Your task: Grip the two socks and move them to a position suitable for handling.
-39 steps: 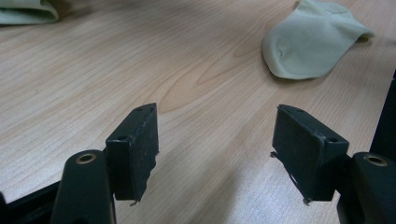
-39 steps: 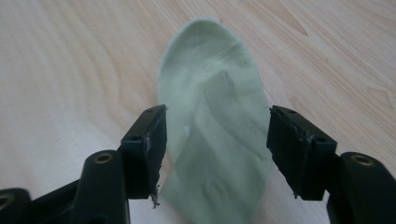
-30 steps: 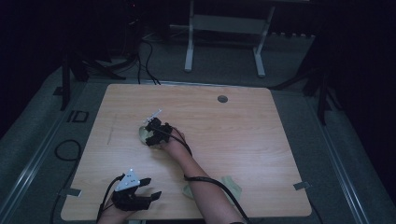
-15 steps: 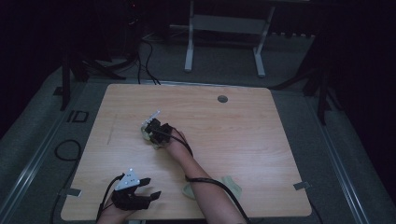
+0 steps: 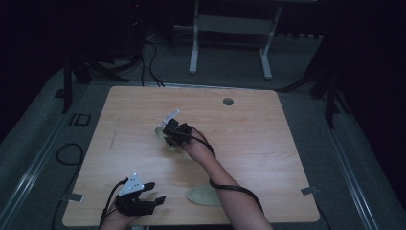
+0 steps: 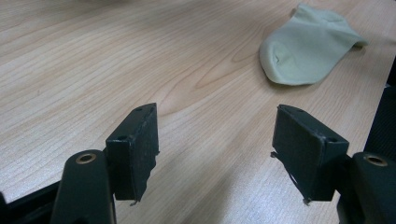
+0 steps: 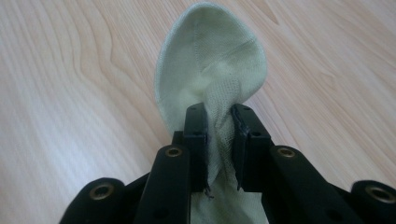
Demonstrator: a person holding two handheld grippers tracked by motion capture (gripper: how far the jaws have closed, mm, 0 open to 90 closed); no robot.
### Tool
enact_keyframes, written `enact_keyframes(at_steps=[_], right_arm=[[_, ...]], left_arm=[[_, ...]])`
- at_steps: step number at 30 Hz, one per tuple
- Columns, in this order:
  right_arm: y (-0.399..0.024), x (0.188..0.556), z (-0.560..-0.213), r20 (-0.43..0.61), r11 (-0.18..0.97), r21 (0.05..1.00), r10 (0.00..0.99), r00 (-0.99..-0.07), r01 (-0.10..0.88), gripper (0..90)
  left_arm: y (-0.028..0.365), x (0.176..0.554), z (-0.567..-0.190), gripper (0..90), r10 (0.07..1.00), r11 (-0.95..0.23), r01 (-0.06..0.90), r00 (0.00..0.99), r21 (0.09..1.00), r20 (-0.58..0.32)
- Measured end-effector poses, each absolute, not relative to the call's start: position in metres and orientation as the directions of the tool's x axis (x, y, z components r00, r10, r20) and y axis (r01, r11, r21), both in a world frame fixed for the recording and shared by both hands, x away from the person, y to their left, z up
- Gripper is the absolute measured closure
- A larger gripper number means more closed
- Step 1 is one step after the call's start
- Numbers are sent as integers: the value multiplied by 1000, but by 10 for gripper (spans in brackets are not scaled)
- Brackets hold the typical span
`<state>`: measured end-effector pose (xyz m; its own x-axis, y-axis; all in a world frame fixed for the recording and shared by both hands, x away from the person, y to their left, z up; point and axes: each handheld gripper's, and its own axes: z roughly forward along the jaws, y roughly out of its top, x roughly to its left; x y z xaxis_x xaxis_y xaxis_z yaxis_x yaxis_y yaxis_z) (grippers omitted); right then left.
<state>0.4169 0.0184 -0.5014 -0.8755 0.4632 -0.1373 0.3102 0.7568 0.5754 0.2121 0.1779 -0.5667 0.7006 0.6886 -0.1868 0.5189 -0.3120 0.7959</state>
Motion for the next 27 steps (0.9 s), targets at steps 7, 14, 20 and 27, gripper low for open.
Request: enact_keyframes(at_steps=[7,14,20,27], right_arm=[[-20,410,-486,-125,739,598,468,-875,310,771],[-59,398,-479,-162,757,593,448,-879,276,768],[-91,388,-478,-183,770,582,436,-881,260,765],[-126,376,-486,-177,761,592,444,-878,265,766]], left_arm=[[176,212,-567,316,698,-310,527,691,792,-187],[172,212,-568,316,694,-317,528,695,788,-187],[171,212,-568,316,697,-315,533,691,785,-190],[165,213,-569,316,684,-323,533,702,782,-196]])
